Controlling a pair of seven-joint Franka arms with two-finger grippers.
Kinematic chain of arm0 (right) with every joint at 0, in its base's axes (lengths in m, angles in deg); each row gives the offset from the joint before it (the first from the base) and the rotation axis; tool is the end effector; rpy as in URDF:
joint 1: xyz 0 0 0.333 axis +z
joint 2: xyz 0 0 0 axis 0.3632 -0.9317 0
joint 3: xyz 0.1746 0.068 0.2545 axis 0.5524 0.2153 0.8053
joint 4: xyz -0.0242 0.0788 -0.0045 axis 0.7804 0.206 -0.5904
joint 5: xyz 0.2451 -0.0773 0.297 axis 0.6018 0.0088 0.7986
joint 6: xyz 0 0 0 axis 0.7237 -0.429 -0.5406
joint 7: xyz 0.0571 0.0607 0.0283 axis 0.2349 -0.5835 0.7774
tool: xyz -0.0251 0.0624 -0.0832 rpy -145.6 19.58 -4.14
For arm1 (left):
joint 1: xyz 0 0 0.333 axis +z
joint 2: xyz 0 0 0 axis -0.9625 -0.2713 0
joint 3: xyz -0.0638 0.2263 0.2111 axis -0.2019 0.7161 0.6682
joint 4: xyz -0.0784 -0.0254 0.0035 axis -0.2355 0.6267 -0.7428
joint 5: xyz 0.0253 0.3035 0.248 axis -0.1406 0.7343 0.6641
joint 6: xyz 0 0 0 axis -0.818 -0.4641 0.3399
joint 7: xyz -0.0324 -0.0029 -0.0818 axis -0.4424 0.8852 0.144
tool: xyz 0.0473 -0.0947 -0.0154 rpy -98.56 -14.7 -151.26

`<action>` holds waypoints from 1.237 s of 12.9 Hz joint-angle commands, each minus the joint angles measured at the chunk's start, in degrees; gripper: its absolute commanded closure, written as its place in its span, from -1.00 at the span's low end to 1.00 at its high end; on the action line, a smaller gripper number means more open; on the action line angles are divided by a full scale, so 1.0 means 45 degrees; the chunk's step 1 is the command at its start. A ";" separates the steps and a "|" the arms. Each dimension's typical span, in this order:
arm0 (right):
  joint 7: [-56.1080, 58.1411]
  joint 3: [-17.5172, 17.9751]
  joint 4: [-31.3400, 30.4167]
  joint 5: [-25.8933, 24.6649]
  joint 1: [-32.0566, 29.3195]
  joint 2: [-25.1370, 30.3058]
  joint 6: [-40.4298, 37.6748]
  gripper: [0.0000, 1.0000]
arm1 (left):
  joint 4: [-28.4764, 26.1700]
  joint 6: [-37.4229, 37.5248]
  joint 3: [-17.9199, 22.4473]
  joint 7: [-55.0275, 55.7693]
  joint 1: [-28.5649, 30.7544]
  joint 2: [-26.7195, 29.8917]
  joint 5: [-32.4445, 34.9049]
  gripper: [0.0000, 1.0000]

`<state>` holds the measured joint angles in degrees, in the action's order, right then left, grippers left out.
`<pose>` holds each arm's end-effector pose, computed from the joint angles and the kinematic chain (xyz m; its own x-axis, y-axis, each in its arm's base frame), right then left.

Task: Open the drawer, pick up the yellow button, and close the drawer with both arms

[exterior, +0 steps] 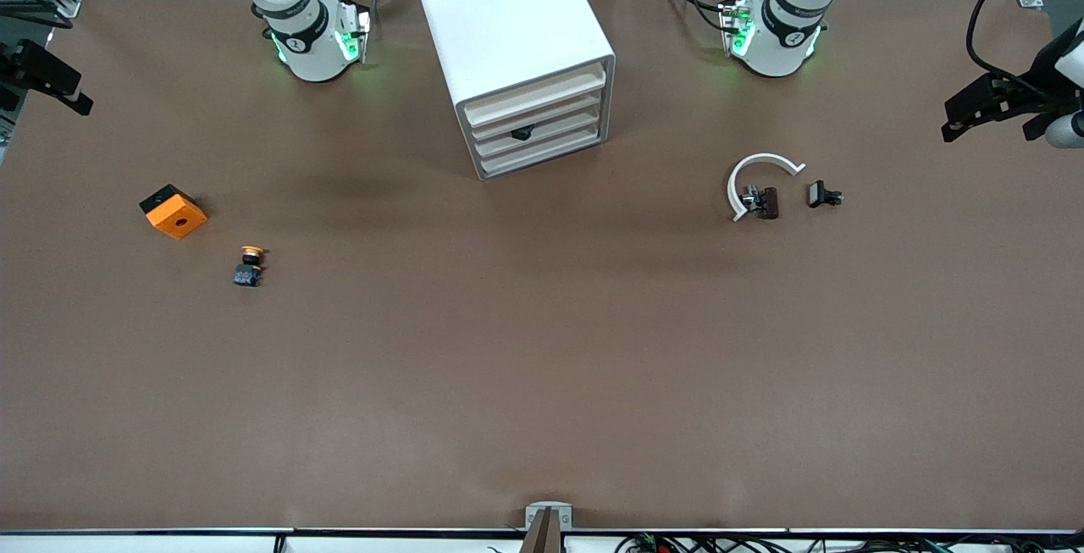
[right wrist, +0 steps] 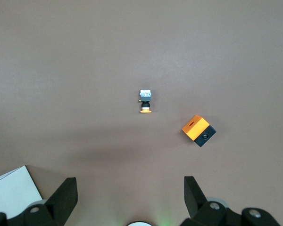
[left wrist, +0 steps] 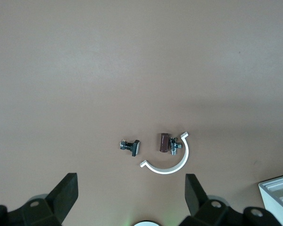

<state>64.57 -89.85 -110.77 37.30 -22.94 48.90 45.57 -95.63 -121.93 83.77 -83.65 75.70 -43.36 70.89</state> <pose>0.4744 -0.0615 0.6612 0.9962 -0.0868 0.0053 -0.0867 -0.9961 -0.0193 0.5210 -0.0124 0.6463 0.9997 -0.0052 -0.0244 -0.0059 -0.9995 -0.0296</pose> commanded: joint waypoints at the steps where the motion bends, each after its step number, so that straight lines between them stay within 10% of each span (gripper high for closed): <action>1: -0.0053 -0.0019 0.0303 0.0134 0.0033 -0.0130 -0.0208 -1.00 | -0.0073 0.0045 -0.0079 0.0005 0.0011 0.0144 -0.0122 -1.00; 16: -0.0053 -0.0038 0.0283 0.0095 -0.0025 -0.0130 -0.0228 -1.00 | 0.0317 0.0104 -0.0255 -0.0093 -0.0068 -0.0168 -0.0121 -1.00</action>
<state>64.57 -89.90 -110.76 37.30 -22.94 48.90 45.50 -95.53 -121.95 82.79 -83.64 75.14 -43.87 70.89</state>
